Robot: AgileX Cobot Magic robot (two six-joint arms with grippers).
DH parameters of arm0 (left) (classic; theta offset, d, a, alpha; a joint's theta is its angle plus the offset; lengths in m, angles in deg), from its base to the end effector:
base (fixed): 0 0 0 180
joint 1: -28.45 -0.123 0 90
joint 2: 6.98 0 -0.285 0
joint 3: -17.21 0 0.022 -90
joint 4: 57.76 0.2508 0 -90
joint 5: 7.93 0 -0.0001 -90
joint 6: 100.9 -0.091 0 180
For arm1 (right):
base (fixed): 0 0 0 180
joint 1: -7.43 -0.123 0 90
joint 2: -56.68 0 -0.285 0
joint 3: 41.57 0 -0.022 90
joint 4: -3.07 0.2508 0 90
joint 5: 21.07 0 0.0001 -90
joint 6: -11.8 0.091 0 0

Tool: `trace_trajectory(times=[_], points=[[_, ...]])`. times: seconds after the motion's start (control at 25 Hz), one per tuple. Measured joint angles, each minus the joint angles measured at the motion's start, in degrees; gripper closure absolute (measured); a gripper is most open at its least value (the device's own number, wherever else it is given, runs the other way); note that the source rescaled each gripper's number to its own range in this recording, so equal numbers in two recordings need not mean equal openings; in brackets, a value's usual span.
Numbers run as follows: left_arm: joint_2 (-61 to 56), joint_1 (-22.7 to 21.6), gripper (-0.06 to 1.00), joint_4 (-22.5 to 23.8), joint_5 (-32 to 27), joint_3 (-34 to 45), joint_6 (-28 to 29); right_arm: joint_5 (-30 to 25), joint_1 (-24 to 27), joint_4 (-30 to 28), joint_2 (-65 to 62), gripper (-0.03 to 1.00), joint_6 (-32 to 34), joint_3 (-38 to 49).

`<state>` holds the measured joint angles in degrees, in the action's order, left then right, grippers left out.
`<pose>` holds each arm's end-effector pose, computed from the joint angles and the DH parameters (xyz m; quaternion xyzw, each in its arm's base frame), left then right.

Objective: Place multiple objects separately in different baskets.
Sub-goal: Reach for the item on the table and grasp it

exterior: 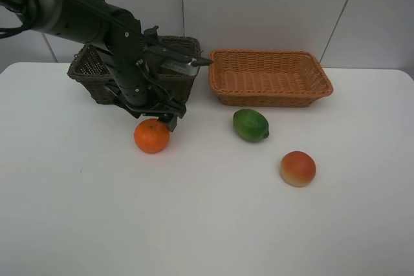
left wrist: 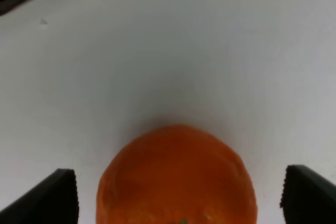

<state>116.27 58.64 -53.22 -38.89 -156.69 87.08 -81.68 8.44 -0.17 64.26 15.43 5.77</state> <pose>0.3431 -0.1953 0.1337 0.2190 0.9603 -0.0314 0.1699 -0.0080 -0.0043 0.2835 0.0356 0.8448 -0.0160 0.5337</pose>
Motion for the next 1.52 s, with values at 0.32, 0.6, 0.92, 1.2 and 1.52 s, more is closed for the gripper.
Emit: trace_trajectory(times=[0.32,0.6,0.92,1.2,1.52], points=[[3.62,0.00,-0.05,0.25,0.06,0.00,-1.11,0.00,0.00,0.00,0.00,0.18,0.00,0.00],[3.69,0.00,-0.05,1.33,0.22,0.17,-1.16,0.00,0.00,0.00,0.00,0.18,0.00,0.00],[3.69,0.00,-0.05,1.33,0.33,0.28,-2.41,0.00,0.00,0.00,0.00,0.18,0.00,0.00],[3.99,0.00,-0.05,1.27,0.28,0.28,-2.87,0.00,0.00,0.00,0.00,0.18,0.00,0.00],[5.72,0.00,-0.05,1.27,-0.82,0.54,-3.15,0.00,0.00,0.00,0.00,0.18,0.00,0.00]])
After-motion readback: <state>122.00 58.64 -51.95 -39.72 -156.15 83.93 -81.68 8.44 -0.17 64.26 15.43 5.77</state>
